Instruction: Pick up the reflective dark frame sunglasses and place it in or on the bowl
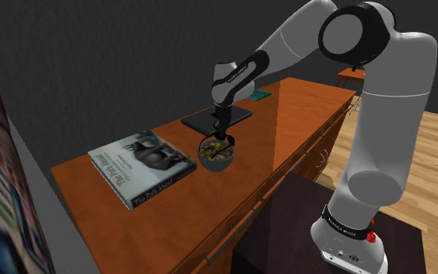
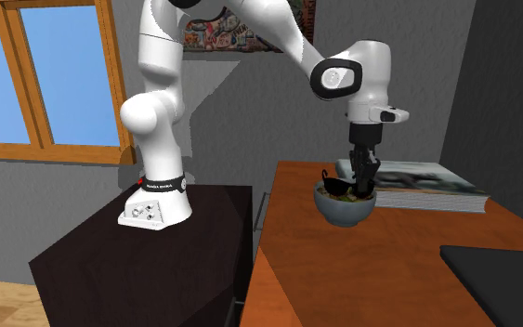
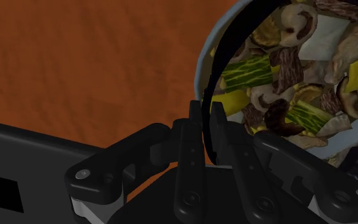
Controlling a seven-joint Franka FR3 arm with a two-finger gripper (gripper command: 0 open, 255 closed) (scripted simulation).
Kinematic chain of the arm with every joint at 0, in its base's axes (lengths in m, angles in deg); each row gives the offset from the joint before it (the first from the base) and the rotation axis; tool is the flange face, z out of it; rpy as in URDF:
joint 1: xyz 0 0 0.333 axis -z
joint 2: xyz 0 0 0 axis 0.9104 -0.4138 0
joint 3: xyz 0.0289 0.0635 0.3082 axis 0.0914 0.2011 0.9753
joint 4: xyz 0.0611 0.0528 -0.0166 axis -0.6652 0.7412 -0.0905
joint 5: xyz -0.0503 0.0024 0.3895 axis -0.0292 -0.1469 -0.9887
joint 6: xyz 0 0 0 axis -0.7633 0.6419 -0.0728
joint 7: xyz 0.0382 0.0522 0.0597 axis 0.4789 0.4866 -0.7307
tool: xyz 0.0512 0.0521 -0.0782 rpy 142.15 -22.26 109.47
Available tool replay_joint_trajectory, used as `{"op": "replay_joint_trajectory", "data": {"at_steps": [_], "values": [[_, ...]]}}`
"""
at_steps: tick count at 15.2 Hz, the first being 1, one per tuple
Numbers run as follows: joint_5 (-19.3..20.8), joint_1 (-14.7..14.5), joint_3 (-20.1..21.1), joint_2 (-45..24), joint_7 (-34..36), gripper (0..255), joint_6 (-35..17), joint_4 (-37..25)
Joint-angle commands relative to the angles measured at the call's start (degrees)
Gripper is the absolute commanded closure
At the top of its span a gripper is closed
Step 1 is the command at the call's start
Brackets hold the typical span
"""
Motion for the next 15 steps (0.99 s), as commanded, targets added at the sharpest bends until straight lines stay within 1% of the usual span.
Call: {"op": "replay_joint_trajectory", "data": {"at_steps": [1, 5, 6, 11, 15], "values": [[0.0, 0.0, 0.0, -0.1, 0.0, 255, -0.2, 0.0], [0.0, 0.0, 0.0, -0.1, 0.0, 255, -0.2, 0.0], [0.0, 0.0, 0.0, -0.1, 0.0, 0, -0.2, 0.0], [0.0, 0.0, 0.0, -0.1, 0.0, 0, -0.2, 0.0], [0.8, -0.4, -0.1, 4.4, 0.6, 0, 6.4, -2.1]]}}
